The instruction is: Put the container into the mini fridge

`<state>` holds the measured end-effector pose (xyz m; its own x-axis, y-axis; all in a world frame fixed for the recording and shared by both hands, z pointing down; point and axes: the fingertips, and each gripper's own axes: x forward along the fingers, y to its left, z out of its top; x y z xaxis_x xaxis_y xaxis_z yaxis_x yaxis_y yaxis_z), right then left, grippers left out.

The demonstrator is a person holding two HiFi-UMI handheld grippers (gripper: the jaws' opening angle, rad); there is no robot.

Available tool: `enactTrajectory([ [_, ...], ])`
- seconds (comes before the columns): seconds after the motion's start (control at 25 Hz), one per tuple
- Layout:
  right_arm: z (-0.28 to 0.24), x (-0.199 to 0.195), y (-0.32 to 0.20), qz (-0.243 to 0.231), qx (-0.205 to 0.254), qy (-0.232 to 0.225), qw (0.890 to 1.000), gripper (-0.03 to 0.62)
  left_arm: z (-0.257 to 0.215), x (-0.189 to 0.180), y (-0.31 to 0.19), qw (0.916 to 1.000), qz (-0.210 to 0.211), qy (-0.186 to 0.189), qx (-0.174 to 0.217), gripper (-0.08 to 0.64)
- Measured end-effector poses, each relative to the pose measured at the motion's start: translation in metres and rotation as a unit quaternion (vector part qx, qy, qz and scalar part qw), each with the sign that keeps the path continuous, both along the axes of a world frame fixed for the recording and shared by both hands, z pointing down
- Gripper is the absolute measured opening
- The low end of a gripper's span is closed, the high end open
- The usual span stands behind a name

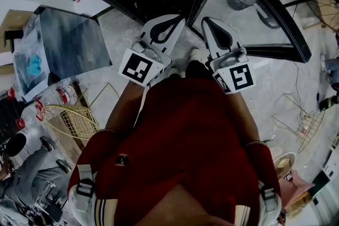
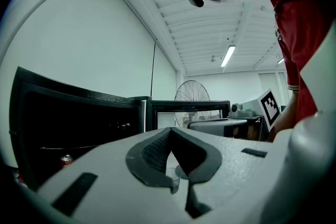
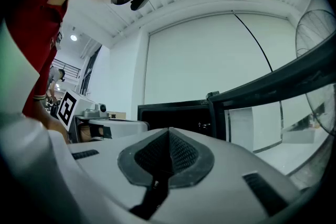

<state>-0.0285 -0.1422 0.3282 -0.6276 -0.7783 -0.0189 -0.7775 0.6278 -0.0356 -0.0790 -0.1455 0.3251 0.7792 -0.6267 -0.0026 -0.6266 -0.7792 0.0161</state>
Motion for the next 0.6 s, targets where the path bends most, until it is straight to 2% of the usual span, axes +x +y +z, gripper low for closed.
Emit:
enactTrajectory([
  [0.6,0.0035,0.0041,-0.0072,0.003,-0.004,0.001,1.000,-0.002,0.0038,0.0044,-0.0089,0.9999,0.010,-0.006,0.001,0.006],
])
